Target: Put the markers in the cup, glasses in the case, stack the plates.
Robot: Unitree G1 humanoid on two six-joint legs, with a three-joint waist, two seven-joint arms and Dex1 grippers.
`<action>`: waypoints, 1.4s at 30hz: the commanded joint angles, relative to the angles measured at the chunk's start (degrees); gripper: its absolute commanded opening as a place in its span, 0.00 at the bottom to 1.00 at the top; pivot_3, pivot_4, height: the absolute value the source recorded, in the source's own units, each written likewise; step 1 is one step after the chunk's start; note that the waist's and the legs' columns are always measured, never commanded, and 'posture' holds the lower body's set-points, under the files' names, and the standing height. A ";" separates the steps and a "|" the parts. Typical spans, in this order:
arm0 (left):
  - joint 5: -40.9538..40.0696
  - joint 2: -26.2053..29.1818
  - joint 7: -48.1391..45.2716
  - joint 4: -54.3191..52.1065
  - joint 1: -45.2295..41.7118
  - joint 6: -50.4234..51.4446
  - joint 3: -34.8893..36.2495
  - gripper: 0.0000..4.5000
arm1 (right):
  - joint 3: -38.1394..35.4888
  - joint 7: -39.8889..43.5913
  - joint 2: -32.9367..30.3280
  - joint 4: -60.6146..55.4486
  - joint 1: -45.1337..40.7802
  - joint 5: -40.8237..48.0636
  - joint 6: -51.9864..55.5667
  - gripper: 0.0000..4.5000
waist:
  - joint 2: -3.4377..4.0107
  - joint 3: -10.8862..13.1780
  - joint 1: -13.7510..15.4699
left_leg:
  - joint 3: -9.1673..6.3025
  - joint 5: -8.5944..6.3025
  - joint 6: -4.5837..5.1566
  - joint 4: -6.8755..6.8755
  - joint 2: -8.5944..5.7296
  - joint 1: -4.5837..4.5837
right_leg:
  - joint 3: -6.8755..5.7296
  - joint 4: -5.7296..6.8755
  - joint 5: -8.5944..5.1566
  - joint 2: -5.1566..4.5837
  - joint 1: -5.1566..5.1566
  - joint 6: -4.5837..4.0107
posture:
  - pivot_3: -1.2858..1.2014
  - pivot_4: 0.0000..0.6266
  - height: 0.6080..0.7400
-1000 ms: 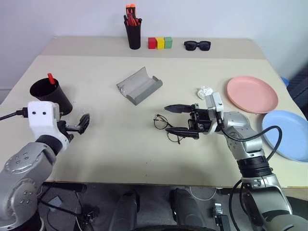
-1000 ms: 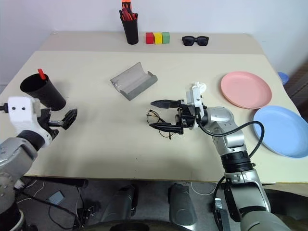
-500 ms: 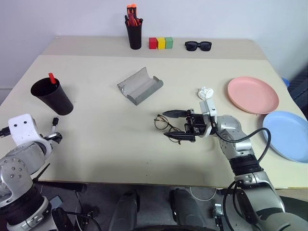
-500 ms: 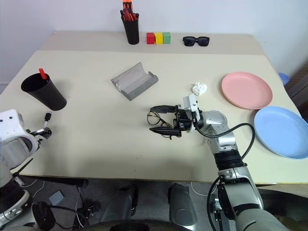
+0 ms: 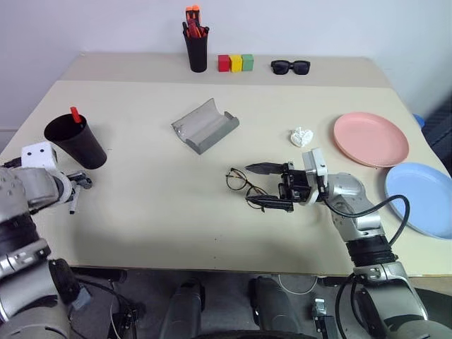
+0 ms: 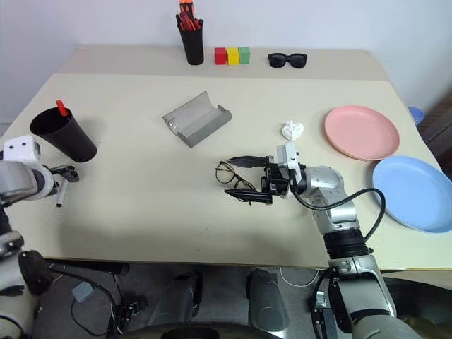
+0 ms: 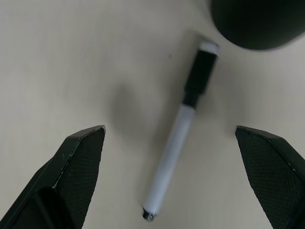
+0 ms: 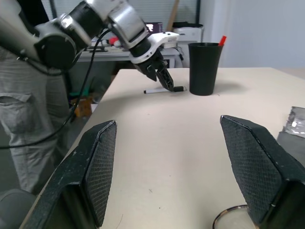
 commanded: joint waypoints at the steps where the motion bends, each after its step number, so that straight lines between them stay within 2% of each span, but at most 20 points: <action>1: 4.55 0.85 -2.65 8.01 -3.81 0.48 -2.40 0.99 | -1.87 -1.52 -1.37 -4.31 0.90 1.27 1.11 0.79 | 0.00 0.00 -0.01 | 0.00 0.00 0.00 -0.01 0.00 0.00 | 0.00 0.00 0.00 -0.01 0.00 0.00 | 0.52 0.24 1.00; 2: 6.14 0.56 -3.57 10.36 -4.76 0.39 -2.84 0.99 | -2.09 -1.80 -1.63 -4.87 1.36 1.38 1.35 0.79 | 0.00 0.00 -0.06 | 0.01 0.00 0.00 -0.02 -0.01 0.01 | 0.00 0.00 0.00 -0.01 -0.01 0.00 | 0.52 0.24 1.00; 5: 9.99 -0.52 -5.74 15.76 -6.44 -0.11 -3.88 0.80 | -2.56 -2.46 -2.25 -6.29 2.72 1.55 1.75 0.79 | 0.09 -0.05 -0.01 | 0.01 0.00 0.00 -0.05 0.00 0.03 | 0.00 0.03 0.00 -0.01 -0.02 0.00 | 0.52 0.24 1.00; 8: 12.45 -1.19 -7.83 17.74 -7.12 -0.12 -4.54 0.47 | -2.79 -2.88 -2.77 -7.12 3.68 1.64 2.02 0.79 | 0.18 -0.11 -0.20 | 0.03 0.01 -0.01 -0.09 0.00 0.21 | 0.01 0.04 0.00 -0.02 0.12 0.00 | 0.52 0.24 1.00; 12: 15.15 -2.22 -9.91 17.63 -6.89 -0.17 -4.05 0.01 | -3.09 -3.08 -3.50 -8.19 4.88 1.84 2.24 0.79 | 0.31 -0.18 -0.65 | 0.12 0.02 -0.04 -0.48 0.01 0.95 | 0.08 -0.06 -0.03 -0.04 0.67 0.02 | 0.52 0.24 1.00; 17: 12.04 -2.63 -13.55 9.45 -3.02 0.48 -5.83 0.01 | -2.68 -4.16 -3.76 -9.07 4.28 2.16 3.15 0.79 | 0.42 -0.24 -1.36 | 0.12 0.03 -0.05 -0.51 0.02 0.95 | 0.08 -0.04 -0.03 -0.05 0.65 0.02 | 0.52 0.24 1.00; 21: 2.22 -2.05 -15.71 -5.58 5.44 0.48 -9.13 0.01 | -2.08 -5.47 -3.43 -9.79 2.45 2.34 4.66 0.79 | 0.41 -0.24 -1.34 | 0.12 0.03 -0.05 -0.50 0.01 0.88 | 0.12 -0.07 -0.03 -0.09 0.63 0.02 | 0.52 0.24 1.00; 28: -8.61 -4.87 -11.71 -24.98 15.12 0.48 -8.24 0.01 | -1.42 -6.17 -2.35 -8.41 -0.33 1.94 5.41 0.79 | 0.35 -0.21 0.20 | 0.12 0.02 -0.05 -0.46 0.00 0.81 | 0.13 -0.15 -0.03 -0.13 0.62 0.01 | 0.52 0.24 1.00; 31: -7.01 -4.51 -14.43 -37.20 17.75 0.13 -12.39 0.01 | -1.54 -5.18 -1.84 -5.86 -0.68 1.32 3.78 0.79 | 0.26 -0.18 0.33 | 0.12 0.02 -0.05 -0.46 -0.02 0.77 | 0.13 -0.25 -0.03 -0.13 0.63 0.01 | 0.52 0.24 1.00; 35: 4.84 -2.09 -17.30 -48.65 21.36 -22.01 -22.48 0.01 | -2.24 -4.54 -0.94 -2.62 -0.77 1.35 1.97 0.79 | 0.16 -0.12 0.38 | 0.13 0.02 -0.06 -0.46 -0.02 0.73 | 0.13 -0.30 -0.03 -0.11 0.62 -0.01 | 0.52 0.24 1.00; 38: 14.70 -2.70 -18.22 -48.66 22.78 -37.57 -27.15 0.01 | -4.90 -6.38 1.49 -0.79 -1.43 3.97 1.39 0.79 | 0.18 -0.12 0.12 | 0.15 0.03 -0.07 -0.51 0.00 0.74 | 0.14 -0.32 -0.07 -0.09 0.60 -0.09 | 0.52 0.24 1.00; 42: 23.96 -7.82 -14.96 -42.87 20.81 -51.71 -26.19 0.01 | -7.14 -8.06 3.75 0.38 -3.06 5.51 1.11 0.79 | 0.19 -0.11 0.16 | 0.16 0.04 -0.07 -0.51 0.01 0.72 | 0.15 -0.36 -0.10 -0.08 0.60 -0.16 | 0.52 0.24 1.00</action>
